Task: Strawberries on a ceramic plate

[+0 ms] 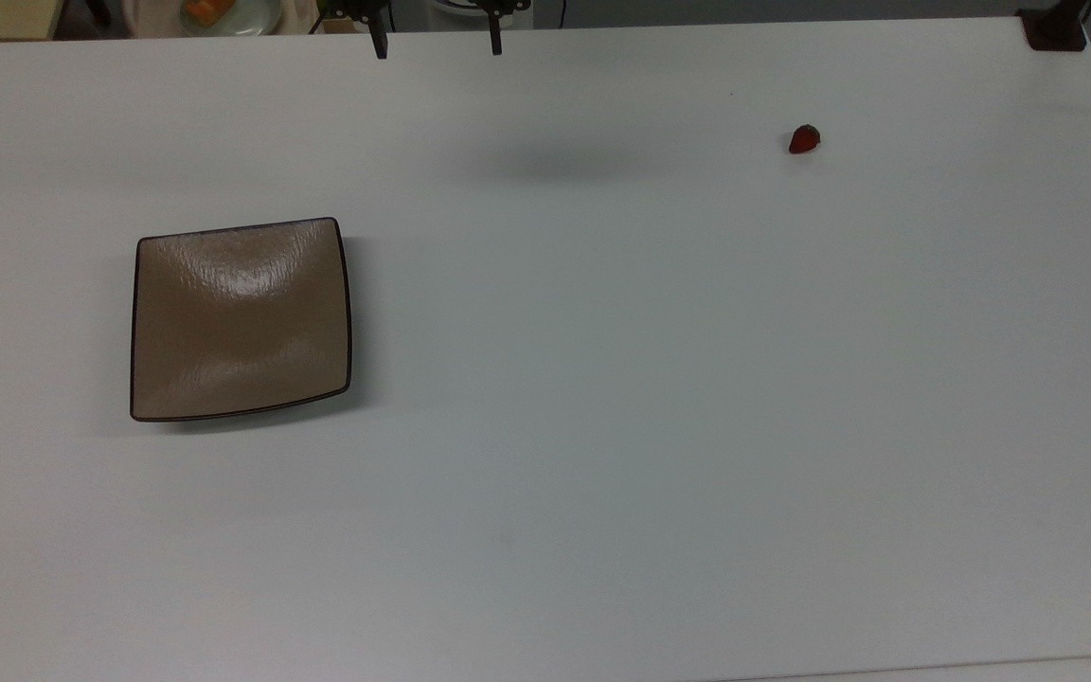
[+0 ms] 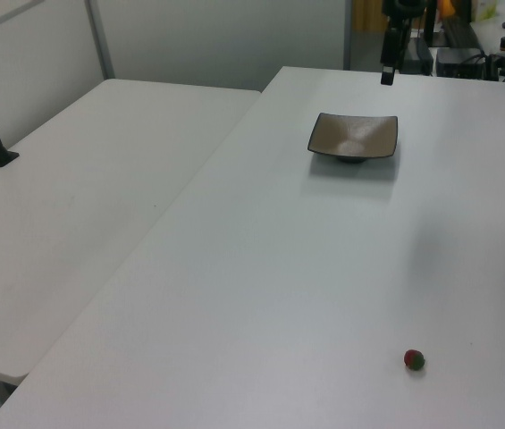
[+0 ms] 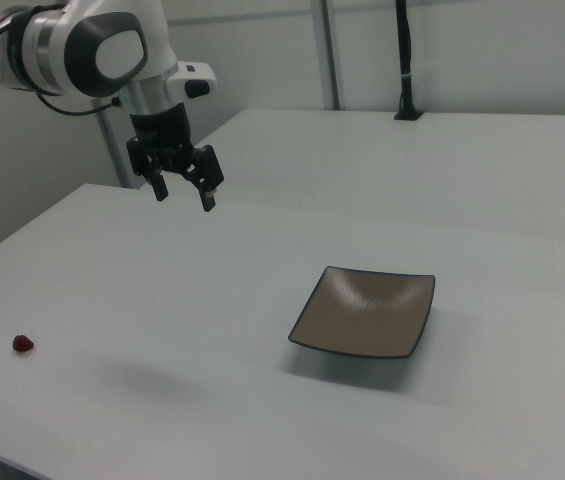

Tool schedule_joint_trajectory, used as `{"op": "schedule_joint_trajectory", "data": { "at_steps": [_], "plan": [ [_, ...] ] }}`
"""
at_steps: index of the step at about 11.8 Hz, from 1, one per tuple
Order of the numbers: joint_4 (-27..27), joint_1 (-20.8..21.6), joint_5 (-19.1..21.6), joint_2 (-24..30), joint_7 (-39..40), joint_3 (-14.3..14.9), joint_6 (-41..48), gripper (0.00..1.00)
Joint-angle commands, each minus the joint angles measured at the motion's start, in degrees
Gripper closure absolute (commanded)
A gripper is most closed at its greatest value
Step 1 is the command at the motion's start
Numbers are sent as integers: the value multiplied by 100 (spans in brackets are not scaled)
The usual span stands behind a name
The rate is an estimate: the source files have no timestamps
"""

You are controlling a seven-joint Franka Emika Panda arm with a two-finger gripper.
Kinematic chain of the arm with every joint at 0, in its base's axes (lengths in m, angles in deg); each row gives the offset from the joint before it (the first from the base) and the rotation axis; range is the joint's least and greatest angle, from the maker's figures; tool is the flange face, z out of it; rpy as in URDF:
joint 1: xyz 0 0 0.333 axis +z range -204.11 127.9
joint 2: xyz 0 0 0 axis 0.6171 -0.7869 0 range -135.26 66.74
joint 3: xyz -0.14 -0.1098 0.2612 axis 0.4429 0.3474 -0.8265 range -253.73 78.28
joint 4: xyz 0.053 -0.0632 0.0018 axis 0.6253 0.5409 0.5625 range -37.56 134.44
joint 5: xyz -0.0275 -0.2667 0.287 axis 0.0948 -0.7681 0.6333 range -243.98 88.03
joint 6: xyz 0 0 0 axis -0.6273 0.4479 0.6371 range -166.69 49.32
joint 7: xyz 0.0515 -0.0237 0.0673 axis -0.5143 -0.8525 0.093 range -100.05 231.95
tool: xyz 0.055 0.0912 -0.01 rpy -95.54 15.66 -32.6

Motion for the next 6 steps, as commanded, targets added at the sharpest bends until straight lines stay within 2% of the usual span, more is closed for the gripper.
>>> {"op": "schedule_joint_trajectory", "data": {
  "at_steps": [1, 6],
  "plan": [
    [113, 3, 63, 28, 133, 6, -121, 0],
    [104, 3, 98, 36, 124, 6, -85, 0]
  ]
}}
